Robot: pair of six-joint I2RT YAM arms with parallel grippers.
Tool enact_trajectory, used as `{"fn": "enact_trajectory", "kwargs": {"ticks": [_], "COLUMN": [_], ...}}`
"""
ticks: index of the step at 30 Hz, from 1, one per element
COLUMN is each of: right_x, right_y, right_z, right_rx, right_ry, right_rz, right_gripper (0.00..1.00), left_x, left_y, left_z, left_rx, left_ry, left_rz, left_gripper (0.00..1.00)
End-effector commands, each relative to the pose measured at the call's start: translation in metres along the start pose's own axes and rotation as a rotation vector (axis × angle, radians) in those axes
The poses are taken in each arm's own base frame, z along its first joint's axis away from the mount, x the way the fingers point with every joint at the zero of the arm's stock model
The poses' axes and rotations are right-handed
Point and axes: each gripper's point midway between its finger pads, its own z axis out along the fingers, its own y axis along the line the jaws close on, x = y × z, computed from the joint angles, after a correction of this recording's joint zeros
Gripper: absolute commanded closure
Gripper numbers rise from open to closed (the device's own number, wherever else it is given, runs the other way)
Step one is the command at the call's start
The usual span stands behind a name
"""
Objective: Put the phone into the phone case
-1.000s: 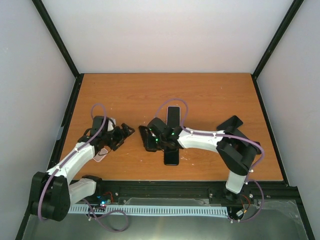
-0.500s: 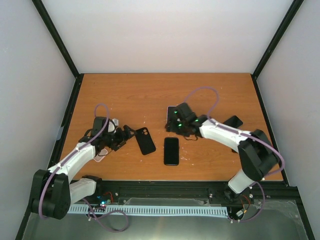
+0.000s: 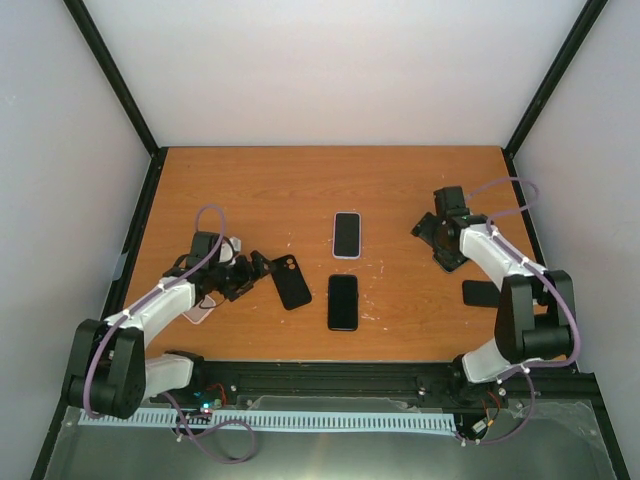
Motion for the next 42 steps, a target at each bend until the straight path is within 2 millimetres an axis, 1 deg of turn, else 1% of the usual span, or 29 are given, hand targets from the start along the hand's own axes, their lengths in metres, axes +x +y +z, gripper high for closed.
{"fn": "enact_trajectory", "kwargs": {"ticks": [1, 3, 6, 15, 22, 27, 32, 37, 42], "right_x": [-0.010, -0.013, -0.019, -0.031, -0.032, -0.036, -0.032, -0.036, -0.035], "right_y": [-0.041, -0.052, -0.059, -0.081, -0.088, -0.091, -0.101, -0.101, -0.093], "right_z": [0.023, 0.033, 0.045, 0.057, 0.066, 0.072, 0.076, 0.078, 0.082], "right_rx": [0.143, 0.193, 0.218, 0.285, 0.299, 0.320, 0.384, 0.386, 0.346], "right_ry": [0.046, 0.077, 0.106, 0.100, 0.121, 0.122, 0.142, 0.133, 0.151], "right_rz": [0.104, 0.126, 0.139, 0.199, 0.205, 0.208, 0.209, 0.211, 0.198], "right_gripper": [0.04, 0.05, 0.07, 0.07, 0.07, 0.09, 0.12, 0.17, 0.25], "left_x": [-0.009, -0.009, -0.009, -0.007, -0.008, -0.014, -0.022, -0.024, -0.025], "left_y": [-0.012, -0.012, -0.011, -0.010, -0.008, -0.006, -0.002, -0.005, -0.005], "left_z": [-0.002, -0.003, -0.004, -0.003, 0.002, 0.012, 0.021, 0.024, 0.027], "left_rx": [0.031, 0.026, 0.019, 0.018, 0.011, 0.001, -0.021, -0.007, 0.005], "left_ry": [-0.011, -0.014, -0.015, -0.004, 0.007, 0.018, 0.023, 0.023, 0.028], "left_rz": [0.058, 0.062, 0.065, 0.061, 0.059, 0.061, 0.051, 0.052, 0.071], "left_gripper": [0.01, 0.01, 0.01, 0.01, 0.01, 0.02, 0.03, 0.04, 0.04]}}
